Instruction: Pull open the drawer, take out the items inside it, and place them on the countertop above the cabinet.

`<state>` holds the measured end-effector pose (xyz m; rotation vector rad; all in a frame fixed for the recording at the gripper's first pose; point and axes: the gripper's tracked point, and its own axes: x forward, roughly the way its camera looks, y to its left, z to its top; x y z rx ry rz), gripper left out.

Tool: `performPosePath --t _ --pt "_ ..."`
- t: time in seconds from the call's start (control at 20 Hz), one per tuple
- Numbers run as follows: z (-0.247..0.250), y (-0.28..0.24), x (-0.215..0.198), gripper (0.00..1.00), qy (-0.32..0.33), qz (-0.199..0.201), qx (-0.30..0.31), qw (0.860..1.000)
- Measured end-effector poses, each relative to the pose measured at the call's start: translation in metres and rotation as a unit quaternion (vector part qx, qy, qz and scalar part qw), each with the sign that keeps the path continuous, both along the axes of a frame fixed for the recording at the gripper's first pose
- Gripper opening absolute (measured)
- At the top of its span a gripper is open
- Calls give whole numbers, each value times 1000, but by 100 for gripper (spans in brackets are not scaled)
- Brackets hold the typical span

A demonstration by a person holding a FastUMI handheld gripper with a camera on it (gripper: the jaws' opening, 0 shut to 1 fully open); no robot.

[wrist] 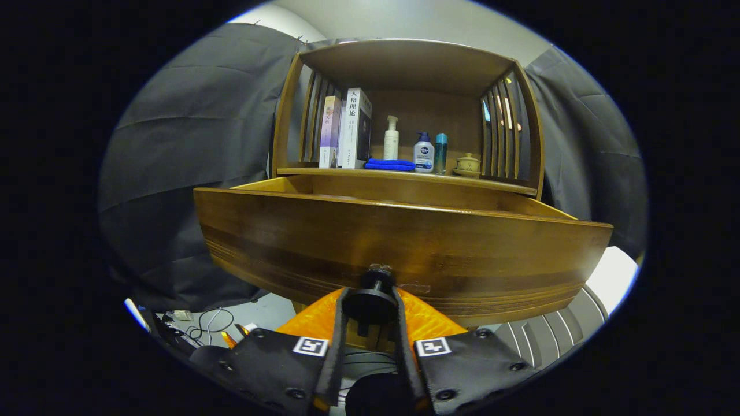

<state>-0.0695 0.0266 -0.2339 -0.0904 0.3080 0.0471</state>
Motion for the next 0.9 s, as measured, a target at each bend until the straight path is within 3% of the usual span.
performPosePath --t 0.35,0.7,0.9 --pt "45 -19 -13 98 -29 0 22 999" --pt "117 -36 -8 97 -80 5 6 997" --pt "143 -52 14 98 -66 3 0 998"
